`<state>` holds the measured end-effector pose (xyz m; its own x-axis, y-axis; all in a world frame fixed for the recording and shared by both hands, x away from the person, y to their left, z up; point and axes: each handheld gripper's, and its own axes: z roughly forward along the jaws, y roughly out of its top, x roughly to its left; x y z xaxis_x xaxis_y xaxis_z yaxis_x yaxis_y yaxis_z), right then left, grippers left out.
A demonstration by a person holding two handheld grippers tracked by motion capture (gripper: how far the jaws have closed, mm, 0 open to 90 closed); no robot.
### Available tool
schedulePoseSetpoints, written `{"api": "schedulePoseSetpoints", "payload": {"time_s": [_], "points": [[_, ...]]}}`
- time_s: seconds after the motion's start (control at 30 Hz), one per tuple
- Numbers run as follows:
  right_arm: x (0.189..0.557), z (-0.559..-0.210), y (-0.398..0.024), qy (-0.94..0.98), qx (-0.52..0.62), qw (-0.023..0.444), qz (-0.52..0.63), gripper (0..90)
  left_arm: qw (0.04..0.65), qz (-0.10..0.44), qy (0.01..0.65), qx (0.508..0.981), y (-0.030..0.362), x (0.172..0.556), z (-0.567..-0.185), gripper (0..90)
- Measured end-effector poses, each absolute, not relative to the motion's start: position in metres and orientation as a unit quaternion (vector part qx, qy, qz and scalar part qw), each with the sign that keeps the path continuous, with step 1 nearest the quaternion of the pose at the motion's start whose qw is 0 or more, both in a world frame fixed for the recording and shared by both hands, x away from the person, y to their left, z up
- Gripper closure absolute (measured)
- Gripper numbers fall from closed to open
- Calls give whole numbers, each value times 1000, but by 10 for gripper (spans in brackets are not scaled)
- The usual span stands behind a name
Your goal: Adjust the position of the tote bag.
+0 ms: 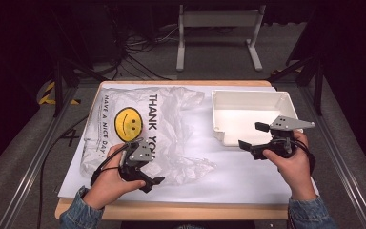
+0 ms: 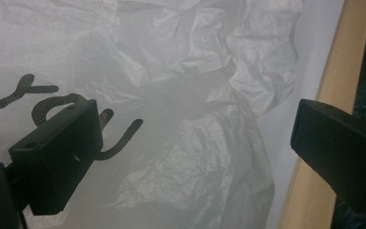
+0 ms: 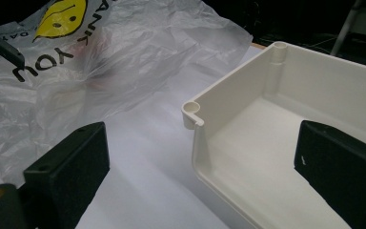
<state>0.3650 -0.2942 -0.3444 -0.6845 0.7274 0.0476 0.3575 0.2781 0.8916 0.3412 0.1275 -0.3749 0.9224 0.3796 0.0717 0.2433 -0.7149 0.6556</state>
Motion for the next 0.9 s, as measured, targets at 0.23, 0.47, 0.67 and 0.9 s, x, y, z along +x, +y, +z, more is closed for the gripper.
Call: {"api": "schedulePoseSetpoints", "payload": {"time_s": [0.23,0.47,0.67,0.9], "points": [[365,-344,-295,774,352,186,491,47,314,109,173,927,125,346,-385,42],[365,-344,-294,776,349,184,491,47,286,100,173,937,129,348,-388,299],[365,-345,-294,776,351,180,492,47,285,100,155,940,137,346,-382,897],[369,-344,-288,780,344,176,493,47,295,105,158,936,147,339,-374,900]]}}
